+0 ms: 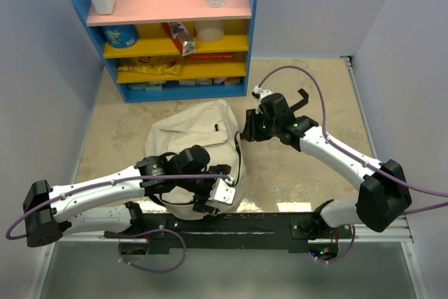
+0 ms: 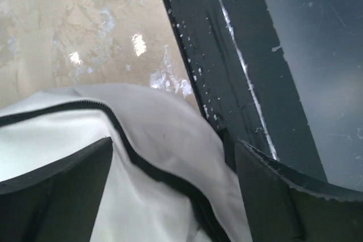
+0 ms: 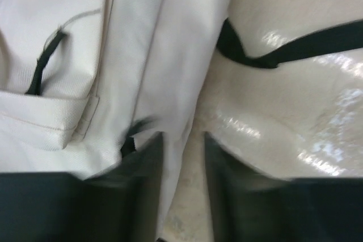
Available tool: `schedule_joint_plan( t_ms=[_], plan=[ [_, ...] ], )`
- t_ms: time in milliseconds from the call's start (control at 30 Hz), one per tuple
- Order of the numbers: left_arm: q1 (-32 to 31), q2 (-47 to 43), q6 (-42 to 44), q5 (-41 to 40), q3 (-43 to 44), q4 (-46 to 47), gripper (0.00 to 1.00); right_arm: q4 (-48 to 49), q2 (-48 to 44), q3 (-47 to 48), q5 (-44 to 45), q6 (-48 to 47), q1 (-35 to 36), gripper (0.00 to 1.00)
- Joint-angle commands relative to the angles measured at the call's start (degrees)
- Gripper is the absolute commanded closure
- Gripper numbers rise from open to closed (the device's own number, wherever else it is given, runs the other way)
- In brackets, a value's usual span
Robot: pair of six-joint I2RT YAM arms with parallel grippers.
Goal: Pack the student bag
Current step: Reset both arms
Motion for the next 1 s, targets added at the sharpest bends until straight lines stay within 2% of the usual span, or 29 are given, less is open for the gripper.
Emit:
schedule_joint_plan(
  t_ms=[0, 67, 100, 167, 233, 267, 300, 400, 433, 467, 600, 733, 967],
  plan=[
    [2.19, 1.03, -3.77, -3.79, 5.09, 1.38, 0.00, 6.11, -4.44, 2.45, 6.35, -1.26, -2.48, 0.49],
    [3.50, 1.64, -3.42, -7.74, 8.77, 0.94, 0.00, 5.76, -5.41, 2.19, 6.35, -1.17, -2.92, 0.34],
    [4.30, 2.61, -3.60, -9.15, 10.36, 0.94, 0.00, 5.15, -6.28, 2.10, 6.35, -1.26, -3.27, 0.31],
    [8.23, 3.66, -4.47, -10.75, 15.62, 0.06, 0.00, 4.62, -7.08, 1.92, 6.35, -0.65, -6.50, 0.28],
    [11.41, 5.68, -6.58, -10.13, 19.15, -1.60, 0.00, 5.31, -8.31, 1.48, 1.12, 0.58, -11.33, 0.28],
    [14.12, 6.30, -7.11, -10.31, 22.73, -2.31, 0.00, 6.01, -8.66, 0.87, -0.92, 1.54, -16.75, 0.26],
    [15.80, 8.05, -7.55, -10.22, 24.77, -3.36, 0.00, 6.72, -8.84, 0.78, -2.16, 1.64, -19.07, 0.25],
    [22.83, 12.70, -7.64, -8.91, 33.56, -9.59, 0.00, 5.85, -8.32, 3.14, -3.58, -0.63, -21.99, 0.19],
    [24.59, 13.68, -7.81, -7.60, 35.58, -12.31, 0.00, 5.50, -8.31, 3.85, -4.02, -1.17, -21.90, 0.16],
    [27.91, 14.47, -8.16, -7.15, 38.47, -13.29, 0.00, 6.10, -8.75, 3.68, -5.94, -0.91, -21.90, 0.01],
    [34.44, 14.49, -11.24, -5.83, 39.12, -14.36, 0.00, 5.95, -8.84, 2.97, -4.38, -0.03, -21.73, 0.01],
    [41.37, 11.58, -11.68, -0.91, 34.56, -14.09, 0.00, 3.56, -8.66, 4.21, -2.53, -1.43, -21.73, 0.01],
    [53.16, 10.62, -7.72, 8.50, 31.30, -20.42, 0.00, 6.37, -11.65, 1.40, -2.61, -0.65, -21.82, 0.01]
  ],
)
